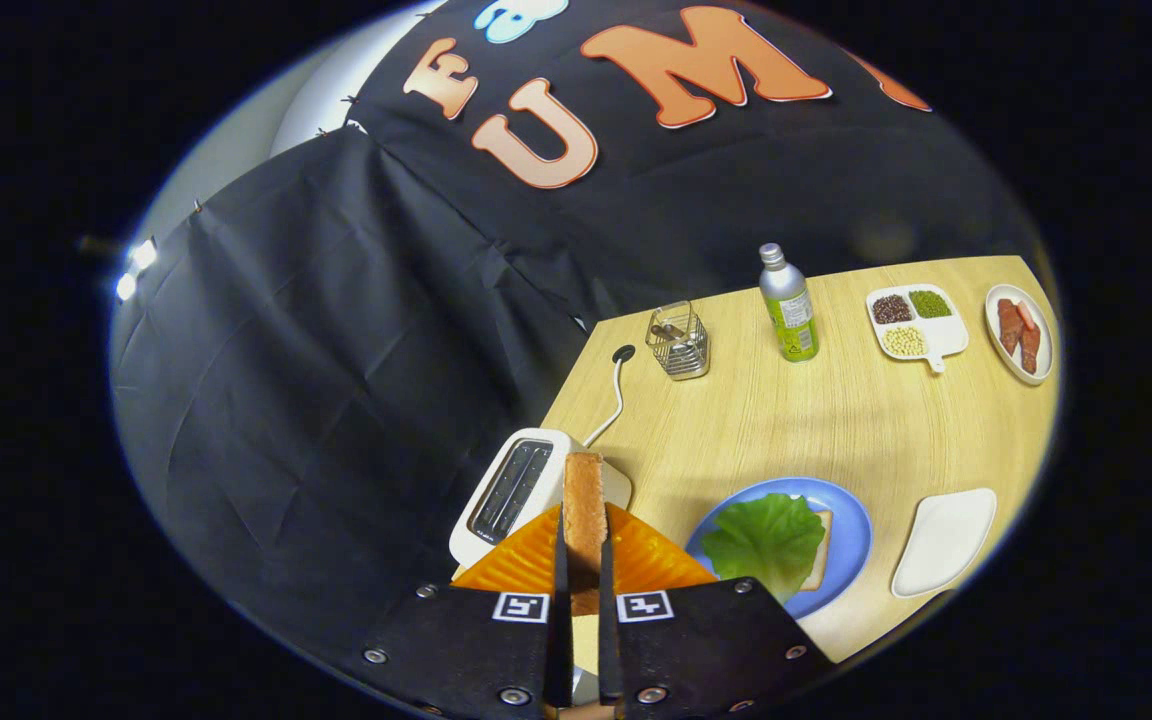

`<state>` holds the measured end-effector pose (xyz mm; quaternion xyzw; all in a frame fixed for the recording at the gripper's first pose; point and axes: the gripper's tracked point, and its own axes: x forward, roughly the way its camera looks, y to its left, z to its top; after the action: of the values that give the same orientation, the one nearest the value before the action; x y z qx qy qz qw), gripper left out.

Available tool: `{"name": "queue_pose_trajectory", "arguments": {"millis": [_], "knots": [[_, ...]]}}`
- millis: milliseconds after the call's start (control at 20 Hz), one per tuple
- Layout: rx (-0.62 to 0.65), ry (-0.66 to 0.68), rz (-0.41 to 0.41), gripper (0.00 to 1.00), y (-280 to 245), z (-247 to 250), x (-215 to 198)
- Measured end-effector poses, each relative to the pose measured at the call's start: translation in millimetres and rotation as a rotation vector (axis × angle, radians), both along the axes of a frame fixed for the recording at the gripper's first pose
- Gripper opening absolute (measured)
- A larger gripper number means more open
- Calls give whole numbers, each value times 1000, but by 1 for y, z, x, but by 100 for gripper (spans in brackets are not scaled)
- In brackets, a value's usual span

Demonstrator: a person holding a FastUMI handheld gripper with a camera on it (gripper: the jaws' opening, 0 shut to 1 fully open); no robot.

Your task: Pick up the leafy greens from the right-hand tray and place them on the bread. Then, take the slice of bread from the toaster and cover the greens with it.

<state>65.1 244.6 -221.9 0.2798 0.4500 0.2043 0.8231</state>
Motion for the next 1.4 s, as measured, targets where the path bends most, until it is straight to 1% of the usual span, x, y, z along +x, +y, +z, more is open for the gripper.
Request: {"name": "queue_pose_trajectory", "arguments": {"millis": [150, 550, 900, 1100, 1250, 1400], "knots": [[39, 21, -9, 10, -12, -16, -6], [88, 65, -43, 10, -41, -55, -16], [125, 117, -61, 10, -53, -98, -24], [132, 150, -88, 10, -62, -119, -29], [183, 178, -89, 10, -62, -131, -34], [170, 184, -95, 11, -70, -146, -38]]}}
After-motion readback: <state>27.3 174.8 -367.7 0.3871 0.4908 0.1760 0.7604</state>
